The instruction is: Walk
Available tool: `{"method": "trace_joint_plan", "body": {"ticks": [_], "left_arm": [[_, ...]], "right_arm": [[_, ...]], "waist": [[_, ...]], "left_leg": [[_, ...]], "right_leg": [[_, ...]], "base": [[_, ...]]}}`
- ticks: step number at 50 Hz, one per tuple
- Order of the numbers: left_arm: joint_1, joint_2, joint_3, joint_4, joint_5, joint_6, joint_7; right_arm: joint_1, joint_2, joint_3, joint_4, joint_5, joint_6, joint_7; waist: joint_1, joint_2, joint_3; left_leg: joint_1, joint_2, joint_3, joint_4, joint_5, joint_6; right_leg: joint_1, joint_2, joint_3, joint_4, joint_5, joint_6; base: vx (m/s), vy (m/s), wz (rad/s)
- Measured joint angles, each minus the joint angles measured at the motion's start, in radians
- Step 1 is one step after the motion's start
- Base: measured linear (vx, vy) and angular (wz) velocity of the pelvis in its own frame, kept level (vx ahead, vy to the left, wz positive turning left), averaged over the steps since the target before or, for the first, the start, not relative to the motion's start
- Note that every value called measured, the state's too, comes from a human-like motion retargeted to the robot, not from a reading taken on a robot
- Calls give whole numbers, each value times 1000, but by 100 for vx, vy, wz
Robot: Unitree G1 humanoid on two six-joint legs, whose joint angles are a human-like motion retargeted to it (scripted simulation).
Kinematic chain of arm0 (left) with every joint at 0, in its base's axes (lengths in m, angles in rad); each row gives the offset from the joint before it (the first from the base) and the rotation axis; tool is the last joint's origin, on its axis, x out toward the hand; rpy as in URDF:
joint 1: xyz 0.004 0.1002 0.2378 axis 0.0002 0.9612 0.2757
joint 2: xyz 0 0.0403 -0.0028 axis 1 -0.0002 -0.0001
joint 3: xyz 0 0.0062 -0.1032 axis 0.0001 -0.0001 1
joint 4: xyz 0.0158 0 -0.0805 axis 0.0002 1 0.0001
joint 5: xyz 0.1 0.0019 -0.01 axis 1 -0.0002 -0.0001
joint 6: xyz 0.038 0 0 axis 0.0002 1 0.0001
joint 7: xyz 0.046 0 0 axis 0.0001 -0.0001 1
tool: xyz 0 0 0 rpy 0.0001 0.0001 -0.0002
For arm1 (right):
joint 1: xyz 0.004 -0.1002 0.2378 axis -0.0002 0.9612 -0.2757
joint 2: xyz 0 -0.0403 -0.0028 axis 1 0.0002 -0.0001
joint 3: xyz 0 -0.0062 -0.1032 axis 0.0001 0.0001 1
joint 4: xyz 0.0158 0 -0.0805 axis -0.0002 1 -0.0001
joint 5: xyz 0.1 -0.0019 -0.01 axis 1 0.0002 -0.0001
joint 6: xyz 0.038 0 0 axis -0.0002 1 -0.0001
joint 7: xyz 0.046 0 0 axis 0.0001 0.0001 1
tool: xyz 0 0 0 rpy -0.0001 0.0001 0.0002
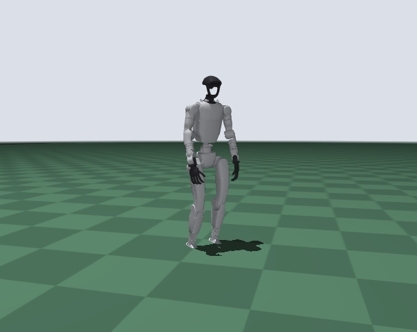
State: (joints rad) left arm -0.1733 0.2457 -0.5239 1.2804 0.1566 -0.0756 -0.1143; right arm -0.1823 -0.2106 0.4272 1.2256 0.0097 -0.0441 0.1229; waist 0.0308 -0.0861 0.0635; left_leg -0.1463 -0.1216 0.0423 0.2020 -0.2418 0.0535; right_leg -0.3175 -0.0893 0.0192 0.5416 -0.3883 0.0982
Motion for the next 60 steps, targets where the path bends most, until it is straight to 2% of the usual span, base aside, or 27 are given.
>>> {"method": "trace_joint_plan", "body": {"ticks": [35, 60], "left_arm": [[42, 12, -42, 36, 73, 16, -15], [81, 10, -67, 40, 94, 22, -59]], "right_arm": [[-32, 23, 5, -17, -50, 6, 17], [-49, 30, 29, 1, -78, 13, 51]], "waist": [[-7, 23, -28], [-22, 12, -38]], "left_leg": [[-15, 63, 73, 23, -22, 1], [-53, 84, 117, 134, -91, 23]], "right_leg": [[33, 62, 31, -154, 82, 27], [16, 79, 55, -139, 65, 42]], "base": [[0, 0, -6], [0, 0, 0]]}}
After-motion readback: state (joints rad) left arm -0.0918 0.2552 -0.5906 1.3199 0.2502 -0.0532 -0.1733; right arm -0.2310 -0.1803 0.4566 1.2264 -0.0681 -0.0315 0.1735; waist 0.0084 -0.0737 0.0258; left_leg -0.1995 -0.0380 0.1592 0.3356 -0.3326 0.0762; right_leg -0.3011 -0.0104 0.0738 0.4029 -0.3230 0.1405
